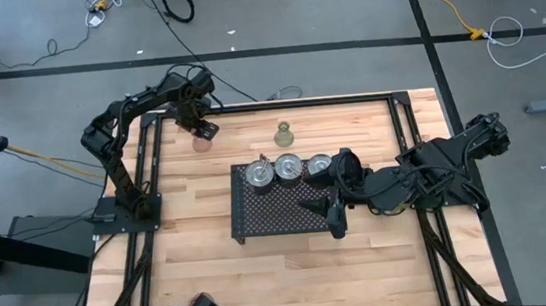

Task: Pick & Place candle stick holders
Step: Put the top pink glass candle holder on the shelf

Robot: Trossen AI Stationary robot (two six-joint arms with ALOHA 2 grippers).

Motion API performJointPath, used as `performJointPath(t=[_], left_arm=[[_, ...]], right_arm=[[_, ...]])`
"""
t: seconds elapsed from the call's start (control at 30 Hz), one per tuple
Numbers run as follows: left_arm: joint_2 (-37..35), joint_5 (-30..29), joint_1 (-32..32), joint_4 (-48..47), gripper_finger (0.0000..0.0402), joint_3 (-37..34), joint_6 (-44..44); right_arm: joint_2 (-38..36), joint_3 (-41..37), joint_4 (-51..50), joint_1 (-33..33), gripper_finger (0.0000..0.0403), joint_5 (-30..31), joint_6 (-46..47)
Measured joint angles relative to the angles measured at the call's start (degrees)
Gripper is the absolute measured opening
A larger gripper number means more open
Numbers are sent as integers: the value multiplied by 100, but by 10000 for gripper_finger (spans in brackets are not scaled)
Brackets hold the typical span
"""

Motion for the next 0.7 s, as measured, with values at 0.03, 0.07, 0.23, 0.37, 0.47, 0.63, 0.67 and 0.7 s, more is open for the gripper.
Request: performJointPath(t=[0.03,0.07,0.23,0.37,0.47,0.63,0.67,0.7], left_arm=[[0,9,0,-117,177,0,0],[0,12,-1,-246,177,0,0],[-31,12,-12,-973,177,97,24],[-244,6,-128,-1253,177,153,127],[-531,143,-257,-1399,177,160,127],[-1120,317,-583,-1835,177,166,17],[-1248,358,-665,-1971,177,164,-4],[-1381,420,-762,-2109,177,166,-39]], right_arm=[[-2,0,2,0,274,0,-6],[-2,-2,0,0,274,0,-9],[-1,-2,-1,0,274,1,-139],[-1,-1,-1,-26,274,0,-247],[-2,0,-1,-66,274,2,-253],[-2,-2,-1,-132,274,2,-258],[-2,0,-1,-149,274,2,-264],[0,-1,-3,-160,274,2,-276]])
